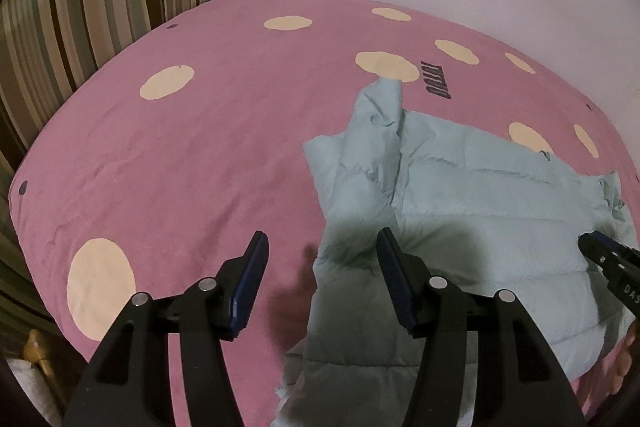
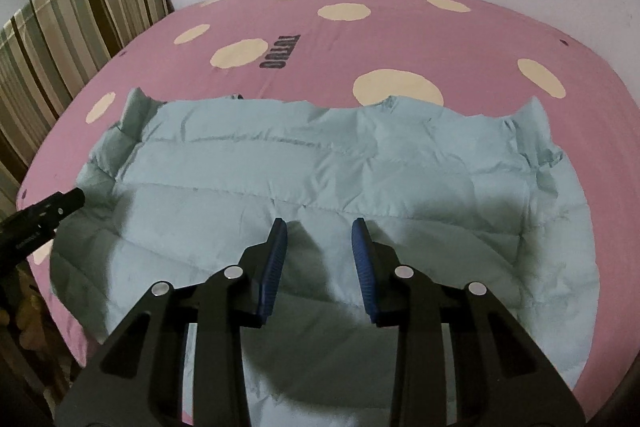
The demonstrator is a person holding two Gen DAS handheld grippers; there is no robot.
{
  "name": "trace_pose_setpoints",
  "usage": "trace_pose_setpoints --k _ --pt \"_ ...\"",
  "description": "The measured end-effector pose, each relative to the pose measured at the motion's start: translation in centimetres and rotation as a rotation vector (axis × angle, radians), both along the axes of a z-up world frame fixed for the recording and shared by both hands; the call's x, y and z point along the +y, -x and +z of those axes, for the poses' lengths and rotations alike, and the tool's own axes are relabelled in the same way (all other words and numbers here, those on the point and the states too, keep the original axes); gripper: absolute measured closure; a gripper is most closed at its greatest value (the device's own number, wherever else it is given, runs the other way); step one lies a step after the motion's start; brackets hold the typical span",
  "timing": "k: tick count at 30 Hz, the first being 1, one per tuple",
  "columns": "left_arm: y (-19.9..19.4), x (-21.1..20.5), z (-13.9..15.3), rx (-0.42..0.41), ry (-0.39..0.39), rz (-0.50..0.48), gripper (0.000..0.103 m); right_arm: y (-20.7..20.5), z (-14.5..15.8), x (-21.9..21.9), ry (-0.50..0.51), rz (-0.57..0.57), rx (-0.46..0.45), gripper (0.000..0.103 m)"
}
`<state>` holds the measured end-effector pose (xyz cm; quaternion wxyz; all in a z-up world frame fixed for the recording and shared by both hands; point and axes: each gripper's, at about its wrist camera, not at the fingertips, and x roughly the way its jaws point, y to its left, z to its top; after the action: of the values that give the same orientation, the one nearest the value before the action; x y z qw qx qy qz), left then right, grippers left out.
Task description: Fold large clothes
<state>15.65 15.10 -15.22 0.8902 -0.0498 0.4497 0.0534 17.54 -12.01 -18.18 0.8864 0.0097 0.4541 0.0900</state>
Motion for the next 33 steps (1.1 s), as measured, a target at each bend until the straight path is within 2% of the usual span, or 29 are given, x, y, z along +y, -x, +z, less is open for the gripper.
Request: trace_pose_setpoints --k 9,16,33 --pt "-0.7 -0.5 -0.4 0.015 0.002 -0.017 0.047 -0.8 -2.3 1.0 0.066 -0.013 0.036 0.07" --pt "-1.3 -0.9 -0.5 0.021 -0.003 -0.027 0.047 -0.7 -2.1 1.8 0.123 0.0 0.036 0.07" --pt "-3.2 -1.5 -2.3 0.082 0.014 -0.042 0.047 -1.1 -3.6 1.9 0.134 -0.002 0.053 0.069"
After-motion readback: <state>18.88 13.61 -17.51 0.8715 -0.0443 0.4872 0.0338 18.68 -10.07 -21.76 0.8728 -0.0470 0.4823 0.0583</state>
